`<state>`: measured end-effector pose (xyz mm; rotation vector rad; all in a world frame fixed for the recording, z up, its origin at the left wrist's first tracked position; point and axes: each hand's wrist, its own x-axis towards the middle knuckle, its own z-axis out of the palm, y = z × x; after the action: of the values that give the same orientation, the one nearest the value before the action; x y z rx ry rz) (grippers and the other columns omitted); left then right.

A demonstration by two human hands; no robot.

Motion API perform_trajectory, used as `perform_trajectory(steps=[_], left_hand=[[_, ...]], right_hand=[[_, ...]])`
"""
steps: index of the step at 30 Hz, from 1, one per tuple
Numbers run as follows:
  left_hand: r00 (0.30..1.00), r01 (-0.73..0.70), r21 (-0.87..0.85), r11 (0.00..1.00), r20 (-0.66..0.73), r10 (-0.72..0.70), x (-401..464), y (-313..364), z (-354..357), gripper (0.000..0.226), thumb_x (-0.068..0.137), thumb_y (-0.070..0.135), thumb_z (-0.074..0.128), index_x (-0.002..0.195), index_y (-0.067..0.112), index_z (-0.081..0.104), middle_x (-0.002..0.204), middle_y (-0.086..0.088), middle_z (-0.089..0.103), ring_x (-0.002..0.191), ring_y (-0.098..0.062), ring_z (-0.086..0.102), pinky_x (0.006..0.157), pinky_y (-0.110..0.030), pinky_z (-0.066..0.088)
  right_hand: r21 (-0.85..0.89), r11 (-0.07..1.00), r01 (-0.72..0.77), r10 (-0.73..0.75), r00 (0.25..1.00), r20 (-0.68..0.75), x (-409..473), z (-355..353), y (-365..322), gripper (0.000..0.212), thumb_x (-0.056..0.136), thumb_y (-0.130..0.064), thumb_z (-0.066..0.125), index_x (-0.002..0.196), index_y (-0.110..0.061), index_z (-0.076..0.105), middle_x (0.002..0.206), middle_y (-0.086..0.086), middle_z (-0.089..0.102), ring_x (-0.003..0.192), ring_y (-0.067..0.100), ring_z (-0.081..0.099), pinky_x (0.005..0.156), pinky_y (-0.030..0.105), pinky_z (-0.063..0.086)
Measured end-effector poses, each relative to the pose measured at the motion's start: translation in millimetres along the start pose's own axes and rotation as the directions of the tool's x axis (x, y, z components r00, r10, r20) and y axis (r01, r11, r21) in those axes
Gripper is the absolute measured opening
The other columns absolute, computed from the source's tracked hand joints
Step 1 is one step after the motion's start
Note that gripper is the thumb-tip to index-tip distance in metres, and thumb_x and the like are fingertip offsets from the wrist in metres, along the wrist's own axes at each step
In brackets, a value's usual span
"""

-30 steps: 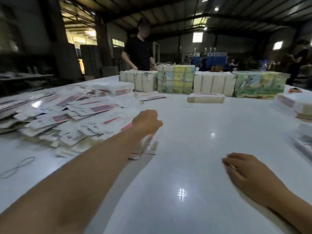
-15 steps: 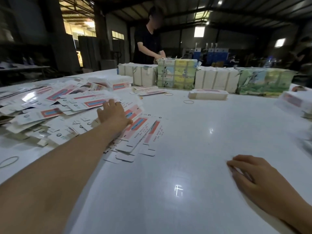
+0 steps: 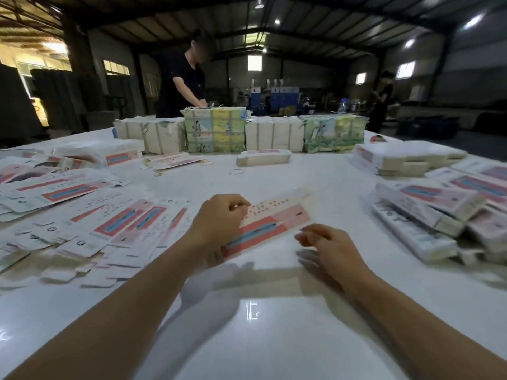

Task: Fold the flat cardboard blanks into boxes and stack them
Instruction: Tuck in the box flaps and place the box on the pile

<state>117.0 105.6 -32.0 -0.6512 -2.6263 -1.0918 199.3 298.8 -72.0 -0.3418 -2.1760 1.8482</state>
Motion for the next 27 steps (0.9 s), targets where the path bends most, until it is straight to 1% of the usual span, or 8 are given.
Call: perform_trajectory(steps=[2, 4, 6, 10, 13, 17, 22, 27], left_hand=[[0.998, -0.016, -0.023, 1.0, 0.061, 0.018, -16.8, 6.6, 21.2, 0.015, 0.096, 0.026, 0.05, 0.095, 0.034, 0.063, 0.087, 0.016, 0.06, 0.074, -0.008, 0.061, 0.057, -0.013, 0.045], [0.997, -0.027, -0.029, 0.999, 0.073, 0.029, -29.4, 4.4, 32.2, 0.017, 0.096, 0.026, 0.05, 0.098, 0.031, 0.066, 0.09, 0.013, 0.063, 0.077, -0.01, 0.063, 0.063, -0.02, 0.052], [0.996, -0.049, -0.008, 0.999, 0.075, 0.05, -36.0, -1.9, 33.4, 0.019, 0.097, 0.026, 0.049, 0.102, 0.027, 0.067, 0.095, 0.01, 0.065, 0.079, -0.01, 0.064, 0.068, -0.025, 0.055], [0.996, -0.084, -0.02, 0.996, 0.027, 0.085, -41.4, -13.8, 29.4, 0.013, 0.096, 0.034, 0.047, 0.095, 0.033, 0.06, 0.094, 0.014, 0.063, 0.071, -0.005, 0.061, 0.055, -0.011, 0.043], [0.99, -0.12, 0.12, 0.986, 0.084, 0.11, -42.4, -7.3, 30.2, 0.042, 0.088, 0.057, 0.039, 0.112, 0.03, 0.061, 0.111, 0.006, 0.064, 0.083, -0.011, 0.061, 0.07, -0.029, 0.053], [0.966, -0.256, 0.45, 0.856, 0.143, 0.214, -48.9, 11.5, 39.3, 0.106, 0.059, 0.089, 0.033, 0.146, 0.029, 0.024, 0.134, 0.008, 0.044, 0.096, -0.008, 0.046, 0.092, -0.029, 0.044], [0.942, -0.332, 0.335, 0.882, 0.078, 0.325, -54.1, 18.8, 38.0, 0.095, 0.062, 0.074, 0.047, 0.143, 0.028, 0.03, 0.124, 0.008, 0.05, 0.084, -0.01, 0.05, 0.073, -0.015, 0.04], [0.934, -0.357, 0.203, 0.912, 0.064, 0.351, -53.1, 21.4, 26.2, 0.092, 0.063, 0.069, 0.052, 0.143, 0.028, 0.031, 0.121, 0.009, 0.051, 0.084, -0.012, 0.053, 0.065, -0.011, 0.043]], right_hand=[[0.483, 0.86, -0.164, 0.228, 0.97, -0.078, 0.2, -15.6, -7.7, 0.025, 0.099, -0.025, 0.045, 0.091, -0.013, 0.065, 0.076, 0.007, 0.07, 0.062, 0.02, 0.069, 0.046, 0.026, 0.053], [0.631, 0.73, -0.262, 0.314, 0.949, 0.03, -1.2, -28.3, -12.1, 0.046, 0.098, -0.048, 0.04, 0.079, -0.012, 0.062, 0.063, 0.007, 0.067, 0.05, 0.022, 0.066, 0.037, 0.024, 0.047], [0.529, 0.784, -0.326, 0.283, 0.945, 0.163, -5.5, -31.5, -13.3, 0.052, 0.094, -0.052, 0.043, 0.073, -0.01, 0.066, 0.061, 0.006, 0.066, 0.049, 0.023, 0.065, 0.035, 0.023, 0.044], [0.302, 0.912, -0.279, 0.198, 0.942, 0.272, -14.1, -16.6, -11.2, 0.008, 0.092, -0.008, 0.054, 0.09, 0.0, 0.054, 0.068, 0.012, 0.07, 0.051, 0.024, 0.066, 0.039, 0.027, 0.05], [0.342, 0.914, -0.22, 0.152, 0.965, 0.214, -14.9, -13.4, -11.5, 0.005, 0.09, 0.004, 0.051, 0.086, 0.003, 0.051, 0.061, 0.012, 0.068, 0.047, 0.025, 0.063, 0.038, 0.026, 0.049], [0.303, 0.943, -0.138, 0.089, 0.981, 0.17, -16.6, -17.4, -13.8, 0.005, 0.09, 0.0, 0.053, 0.087, 0.003, 0.056, 0.067, 0.015, 0.069, 0.05, 0.028, 0.064, 0.043, 0.029, 0.051], [0.365, 0.921, -0.136, 0.044, 0.967, 0.252, -16.6, -21.1, -14.2, 0.034, 0.096, -0.032, 0.05, 0.092, -0.004, 0.069, 0.078, 0.015, 0.072, 0.057, 0.021, 0.065, 0.042, 0.025, 0.05], [0.542, 0.821, -0.181, -0.075, 0.907, 0.415, -18.4, -25.1, -14.7, 0.029, 0.081, -0.022, 0.058, 0.093, -0.002, 0.074, 0.084, 0.017, 0.071, 0.06, 0.021, 0.067, 0.045, 0.024, 0.053]])
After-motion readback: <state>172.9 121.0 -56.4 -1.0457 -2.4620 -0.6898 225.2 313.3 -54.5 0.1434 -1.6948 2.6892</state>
